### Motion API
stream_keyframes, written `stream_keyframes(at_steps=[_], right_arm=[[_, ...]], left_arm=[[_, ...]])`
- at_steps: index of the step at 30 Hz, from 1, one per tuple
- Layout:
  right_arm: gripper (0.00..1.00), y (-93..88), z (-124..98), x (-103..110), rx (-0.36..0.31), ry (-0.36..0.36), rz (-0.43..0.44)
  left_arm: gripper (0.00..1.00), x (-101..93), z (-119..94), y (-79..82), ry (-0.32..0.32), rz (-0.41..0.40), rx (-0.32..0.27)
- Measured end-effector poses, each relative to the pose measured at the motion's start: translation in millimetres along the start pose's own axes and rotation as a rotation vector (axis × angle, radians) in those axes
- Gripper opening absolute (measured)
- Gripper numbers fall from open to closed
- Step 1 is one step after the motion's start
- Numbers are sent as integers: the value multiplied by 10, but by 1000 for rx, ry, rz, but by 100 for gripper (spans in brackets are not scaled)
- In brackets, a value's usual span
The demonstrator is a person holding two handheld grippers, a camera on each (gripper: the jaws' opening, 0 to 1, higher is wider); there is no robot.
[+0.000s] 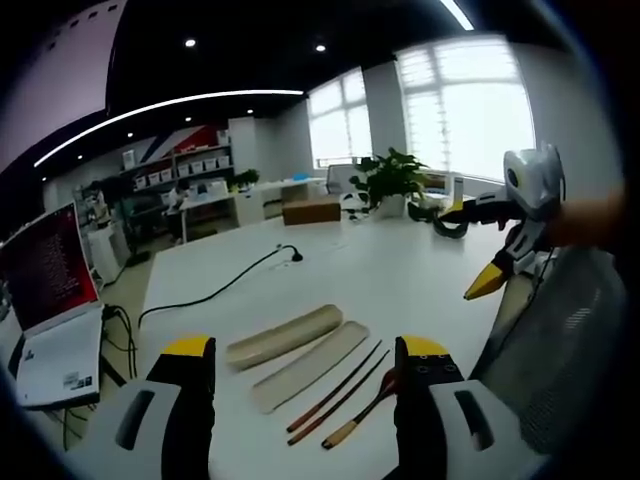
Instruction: Arrange the utensils inside the cutlery case until each visible utensil rests in its matching compartment.
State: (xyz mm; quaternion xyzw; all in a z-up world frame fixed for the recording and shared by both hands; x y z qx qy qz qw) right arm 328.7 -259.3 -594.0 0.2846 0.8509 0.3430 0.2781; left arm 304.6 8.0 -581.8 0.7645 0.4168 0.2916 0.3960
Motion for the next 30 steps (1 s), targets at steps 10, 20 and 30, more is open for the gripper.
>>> stream_keyframes(at_steps=[10, 20, 30], right_arm=[[90, 35, 12, 35, -15, 38, 38], [89, 50, -14, -65, -44, 57, 152], [89, 102, -21, -110, -50, 47, 156]], left_arm=[[75, 23, -6, 24, 10, -5, -12], [75, 25, -8, 40, 14, -1, -15], [75, 57, -6, 51, 24, -11, -21]])
Point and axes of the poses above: the point that each gripper's makers call its tool centre point, and the gripper's own axes: z roughly forward along the fingers, x roughly to its left, y roughly out of its top, the point moved 6 cm from there along -z, roughly backward along the fingers, and after that the axes turned 10 degrees about x, right-handed, at the moved point
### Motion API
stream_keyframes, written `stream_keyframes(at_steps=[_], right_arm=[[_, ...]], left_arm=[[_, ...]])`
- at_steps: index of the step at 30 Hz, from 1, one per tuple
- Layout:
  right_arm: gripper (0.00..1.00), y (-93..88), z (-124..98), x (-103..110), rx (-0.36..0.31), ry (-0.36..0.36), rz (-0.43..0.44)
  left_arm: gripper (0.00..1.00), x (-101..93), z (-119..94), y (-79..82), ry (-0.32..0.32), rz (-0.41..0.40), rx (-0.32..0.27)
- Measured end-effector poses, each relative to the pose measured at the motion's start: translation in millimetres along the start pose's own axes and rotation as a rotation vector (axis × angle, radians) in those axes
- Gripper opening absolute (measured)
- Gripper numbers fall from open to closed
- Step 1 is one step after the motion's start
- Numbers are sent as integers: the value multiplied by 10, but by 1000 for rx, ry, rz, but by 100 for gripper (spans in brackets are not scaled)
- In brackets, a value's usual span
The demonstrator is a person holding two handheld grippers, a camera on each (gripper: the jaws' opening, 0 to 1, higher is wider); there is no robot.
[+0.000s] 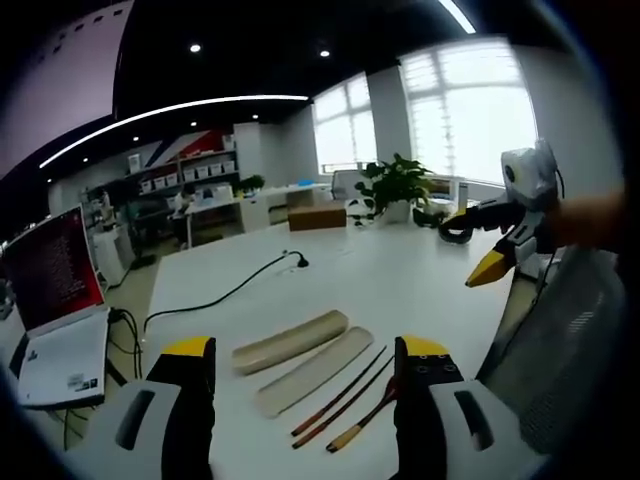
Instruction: Arrange the utensils inside the cutlery case until each visible utensil rests in its matching compartment.
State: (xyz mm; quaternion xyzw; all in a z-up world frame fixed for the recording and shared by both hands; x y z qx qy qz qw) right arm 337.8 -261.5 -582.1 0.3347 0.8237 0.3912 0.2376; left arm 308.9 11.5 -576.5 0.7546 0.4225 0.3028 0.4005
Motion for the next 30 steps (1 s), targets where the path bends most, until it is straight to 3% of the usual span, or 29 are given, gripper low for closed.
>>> stream_keyframes(at_steps=[30], right_arm=[[90, 97, 35, 20, 20, 6, -57]], left_arm=[[74, 14, -13, -1, -4, 1, -3]])
Point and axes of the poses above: the point that each gripper's makers call its tool centre point, and the gripper's own axes: z roughly forward along the fingers, x roughly to its left, y roughly out of its top, the point moved 6 cm from there along -z, roughly backward along the fingers, and after that the axes turned 10 degrees about x, right-handed, at the moved point
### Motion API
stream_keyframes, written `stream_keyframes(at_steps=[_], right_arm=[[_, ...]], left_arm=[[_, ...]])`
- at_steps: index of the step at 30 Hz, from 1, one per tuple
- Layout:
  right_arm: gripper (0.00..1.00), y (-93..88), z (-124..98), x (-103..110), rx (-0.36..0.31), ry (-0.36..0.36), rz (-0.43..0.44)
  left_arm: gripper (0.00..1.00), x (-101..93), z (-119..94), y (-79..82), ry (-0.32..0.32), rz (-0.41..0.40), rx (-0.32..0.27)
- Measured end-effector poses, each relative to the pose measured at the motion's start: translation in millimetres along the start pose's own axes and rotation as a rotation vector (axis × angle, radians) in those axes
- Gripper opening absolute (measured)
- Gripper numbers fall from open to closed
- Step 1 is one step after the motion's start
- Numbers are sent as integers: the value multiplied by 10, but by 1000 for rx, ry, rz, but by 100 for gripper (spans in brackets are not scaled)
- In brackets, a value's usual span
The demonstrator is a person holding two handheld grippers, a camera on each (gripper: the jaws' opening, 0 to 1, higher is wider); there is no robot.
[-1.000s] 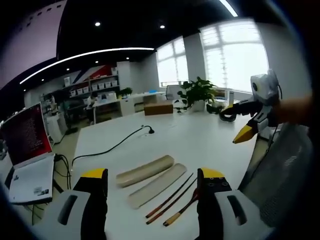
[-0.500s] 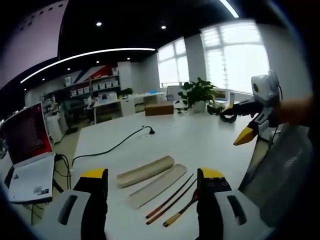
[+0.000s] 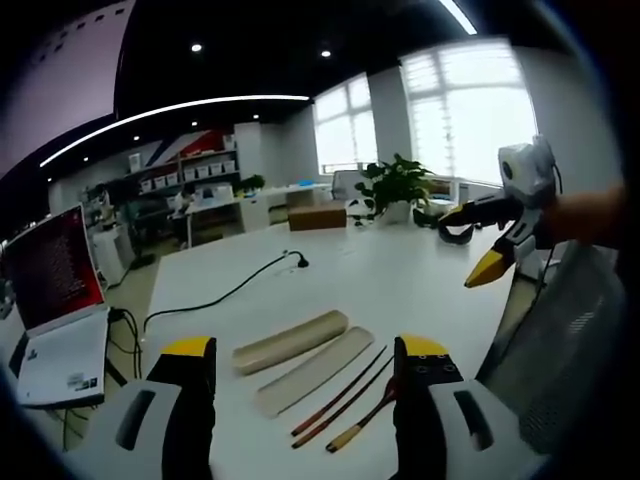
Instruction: Arrange the utensils inside the cutlery case until each visible utensil rests in its matching compartment.
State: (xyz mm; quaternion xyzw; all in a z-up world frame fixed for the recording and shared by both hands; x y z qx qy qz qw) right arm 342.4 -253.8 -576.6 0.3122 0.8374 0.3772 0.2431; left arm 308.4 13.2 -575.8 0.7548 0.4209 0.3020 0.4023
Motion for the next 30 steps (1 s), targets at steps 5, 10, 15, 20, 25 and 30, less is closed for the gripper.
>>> stream_keyframes(at_steps=[5, 10, 15, 20, 25, 30], right_arm=[[90, 19, 9, -3, 4, -5, -11], [90, 29, 17, -9, 2, -6, -13], [90, 35, 27, -3, 4, -5, -15], [90, 65, 42, 1, 0, -3, -20], [90, 76, 59, 7, 1, -1, -25], [90, 60, 85, 13, 12, 5, -26]], left_arm=[[74, 7, 2, 2, -1, 2, 1], [74, 17, 1, 0, -2, 2, 4], [74, 25, 0, 0, -2, 2, 3], [74, 34, -1, -3, 0, 0, 3], [74, 34, 0, -6, -1, 0, 5], [74, 28, 3, -9, -4, 1, 8]])
Point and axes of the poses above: the point that each gripper's makers call its tool centre point, and the gripper's own axes: z roughly forward along the fingers, x roughly to its left, y roughly out of its top, the point moved 6 cm from there along -z, roughly backward along the fingers, and after that the axes turned 10 degrees about x, right-handed, at the moved point
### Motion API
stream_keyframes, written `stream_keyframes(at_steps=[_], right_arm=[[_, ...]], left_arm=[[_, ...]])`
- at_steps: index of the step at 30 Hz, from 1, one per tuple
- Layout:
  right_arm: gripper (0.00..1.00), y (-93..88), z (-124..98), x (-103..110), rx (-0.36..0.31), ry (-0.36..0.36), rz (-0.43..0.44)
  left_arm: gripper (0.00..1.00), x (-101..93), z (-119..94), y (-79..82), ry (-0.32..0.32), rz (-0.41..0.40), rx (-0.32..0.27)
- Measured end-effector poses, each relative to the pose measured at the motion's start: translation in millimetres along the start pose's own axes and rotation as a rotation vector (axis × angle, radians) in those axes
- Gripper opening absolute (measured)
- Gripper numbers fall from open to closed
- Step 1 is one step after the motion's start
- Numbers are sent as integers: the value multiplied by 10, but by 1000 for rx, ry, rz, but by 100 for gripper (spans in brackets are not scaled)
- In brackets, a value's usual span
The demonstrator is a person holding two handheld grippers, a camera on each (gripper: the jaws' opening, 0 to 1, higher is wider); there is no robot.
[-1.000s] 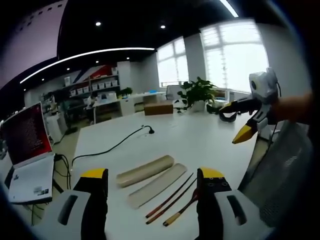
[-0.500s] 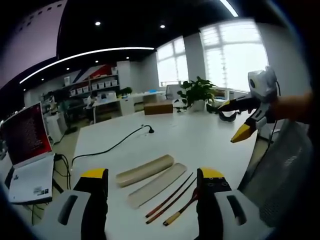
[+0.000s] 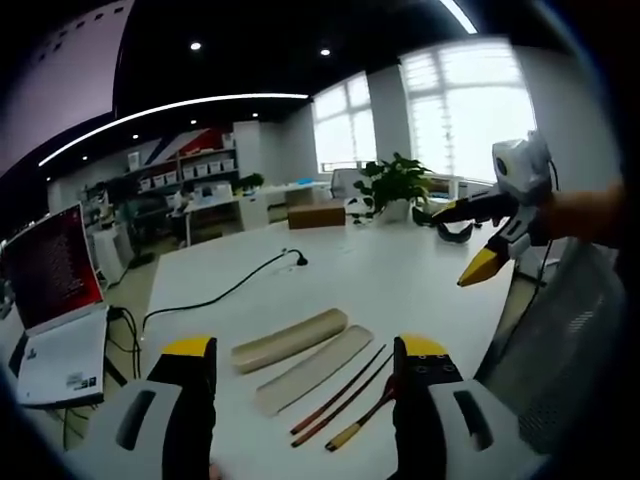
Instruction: Arrange the utensils inside the cutlery case until each visible utensil rests in its matching compartment.
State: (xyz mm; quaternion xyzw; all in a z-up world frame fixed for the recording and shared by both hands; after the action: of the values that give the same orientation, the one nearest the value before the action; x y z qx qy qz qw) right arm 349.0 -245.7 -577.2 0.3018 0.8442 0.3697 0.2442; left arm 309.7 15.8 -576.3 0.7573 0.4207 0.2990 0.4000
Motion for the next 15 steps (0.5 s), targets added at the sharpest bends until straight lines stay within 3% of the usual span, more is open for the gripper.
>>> stream_keyframes(at_steps=[15], right_arm=[[89, 1, 80, 67, 23, 28, -23]], left_arm=[[74, 9, -6, 2, 2, -2, -1]])
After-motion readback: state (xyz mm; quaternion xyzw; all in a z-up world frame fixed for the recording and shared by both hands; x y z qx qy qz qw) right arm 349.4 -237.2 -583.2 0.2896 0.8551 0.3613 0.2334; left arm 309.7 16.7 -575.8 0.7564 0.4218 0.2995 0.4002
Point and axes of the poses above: the point that each gripper's makers call its tool centre point, and the gripper's own axes: z roughly forward along the fingers, x roughly to its left, y roughly out of its top, the point moved 6 cm from there along -z, roughly backward along the fingers, and after that the axes turned 10 degrees about x, right-handed, at the moved point
